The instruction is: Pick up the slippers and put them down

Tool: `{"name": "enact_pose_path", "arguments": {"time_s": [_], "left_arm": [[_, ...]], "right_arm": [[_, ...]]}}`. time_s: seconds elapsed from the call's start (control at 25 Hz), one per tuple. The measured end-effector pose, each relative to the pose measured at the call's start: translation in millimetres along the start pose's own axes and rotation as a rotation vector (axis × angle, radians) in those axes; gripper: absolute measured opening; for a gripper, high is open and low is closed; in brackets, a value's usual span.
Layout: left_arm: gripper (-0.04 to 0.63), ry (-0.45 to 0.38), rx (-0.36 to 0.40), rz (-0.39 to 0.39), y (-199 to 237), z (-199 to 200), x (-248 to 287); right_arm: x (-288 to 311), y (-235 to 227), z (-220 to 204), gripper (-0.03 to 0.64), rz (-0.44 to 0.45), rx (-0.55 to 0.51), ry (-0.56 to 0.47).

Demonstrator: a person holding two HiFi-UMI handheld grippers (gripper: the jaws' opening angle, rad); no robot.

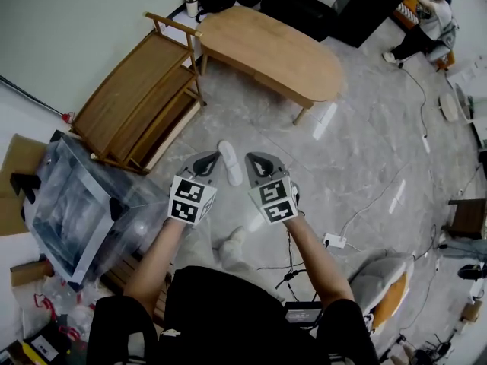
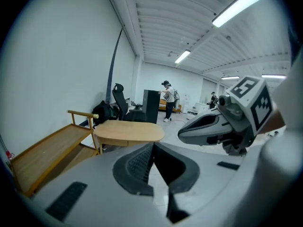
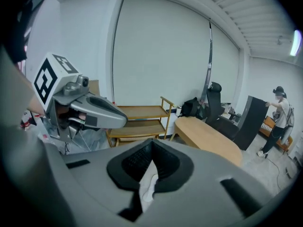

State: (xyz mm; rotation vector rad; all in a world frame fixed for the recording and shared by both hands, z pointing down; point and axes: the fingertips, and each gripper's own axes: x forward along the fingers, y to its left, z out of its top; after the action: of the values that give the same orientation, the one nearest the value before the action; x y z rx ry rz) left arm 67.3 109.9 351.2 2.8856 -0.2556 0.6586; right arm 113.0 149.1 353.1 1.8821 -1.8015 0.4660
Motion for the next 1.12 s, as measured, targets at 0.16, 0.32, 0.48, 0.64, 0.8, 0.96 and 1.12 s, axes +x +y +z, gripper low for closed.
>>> {"name": "enact_pose_path", "arguments": {"time_s": [0.16,0.32,0.48,0.64,0.8,0.96,1.12], "left_arm": [[0.005,-0.057,0.019,0.02,-16,29,-21],[0.005,-0.093,0.049,0.028,-32,48,-43],[0.005,-0.129,0.092,0.031,-45,64,-62],[0.005,-0.175,0.107,0.045,-54,82,-82],[0.005,-0.224,0.115,0.071,-61,96,-101],[0.005,-0.271,0.124,0.085,-69,109,-119],[0.005,-0.319,0.144,0.093,-77,129,-134]], "right_arm": [[-30,1,23,-0.002,-0.011,-0.019,-0.056],[-57,5,44,-0.002,-0.022,-0.038,-0.109],[-81,8,65,-0.002,-0.03,-0.048,-0.168],[-103,11,80,-0.002,-0.04,-0.055,-0.213],[-122,11,94,-0.002,-0.062,-0.061,-0.249],[-140,15,106,-0.002,-0.074,-0.075,-0.288],[-157,14,122,-0.002,-0.093,-0.084,-0.331]]}}
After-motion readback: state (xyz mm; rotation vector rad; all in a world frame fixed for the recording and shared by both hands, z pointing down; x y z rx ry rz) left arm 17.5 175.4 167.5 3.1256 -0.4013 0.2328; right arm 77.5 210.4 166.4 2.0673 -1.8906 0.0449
